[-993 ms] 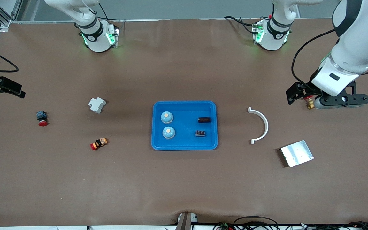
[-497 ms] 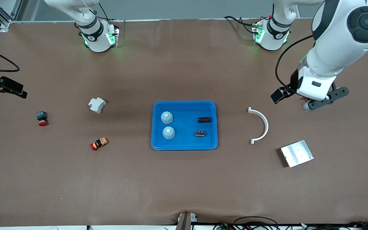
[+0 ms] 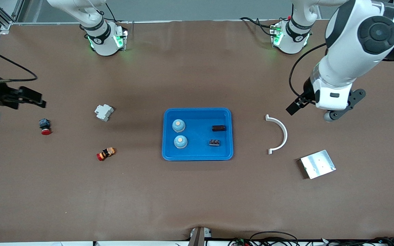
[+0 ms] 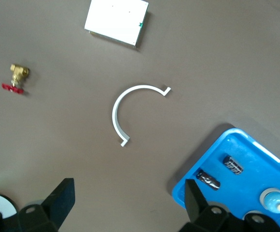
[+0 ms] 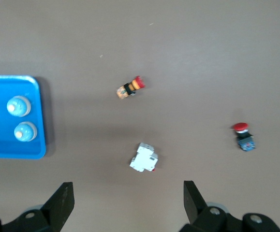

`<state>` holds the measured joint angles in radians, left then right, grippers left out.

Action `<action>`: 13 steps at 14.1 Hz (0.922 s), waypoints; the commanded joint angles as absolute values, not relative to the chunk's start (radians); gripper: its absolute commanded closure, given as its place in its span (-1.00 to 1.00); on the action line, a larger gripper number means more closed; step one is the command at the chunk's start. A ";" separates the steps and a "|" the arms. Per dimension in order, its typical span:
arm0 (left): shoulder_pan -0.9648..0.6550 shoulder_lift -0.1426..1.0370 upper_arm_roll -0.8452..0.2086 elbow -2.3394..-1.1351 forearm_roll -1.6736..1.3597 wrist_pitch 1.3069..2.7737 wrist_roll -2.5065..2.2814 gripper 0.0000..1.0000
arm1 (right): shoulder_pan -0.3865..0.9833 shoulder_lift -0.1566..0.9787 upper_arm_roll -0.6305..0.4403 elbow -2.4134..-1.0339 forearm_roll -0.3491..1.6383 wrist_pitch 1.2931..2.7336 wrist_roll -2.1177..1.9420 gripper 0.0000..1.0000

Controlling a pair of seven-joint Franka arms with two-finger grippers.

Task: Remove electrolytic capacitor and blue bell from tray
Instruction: 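Move the left and right grippers from rest toward the blue tray, then lower the left gripper over a capacitor while the right gripper lowers over a bell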

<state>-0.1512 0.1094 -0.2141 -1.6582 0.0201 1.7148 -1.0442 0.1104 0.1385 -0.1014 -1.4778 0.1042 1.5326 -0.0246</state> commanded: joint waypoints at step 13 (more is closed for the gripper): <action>-0.274 0.336 -0.239 -1.654 0.009 1.910 -1.669 -1.00 | 0.484 0.276 -0.106 -1.697 0.097 1.885 0.409 -1.00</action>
<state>-0.2430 0.3064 -0.2388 -1.6595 0.0140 1.8713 -1.5916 0.4376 0.2615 -0.0962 -1.6797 0.1020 1.8522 0.3350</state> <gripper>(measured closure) 0.000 0.000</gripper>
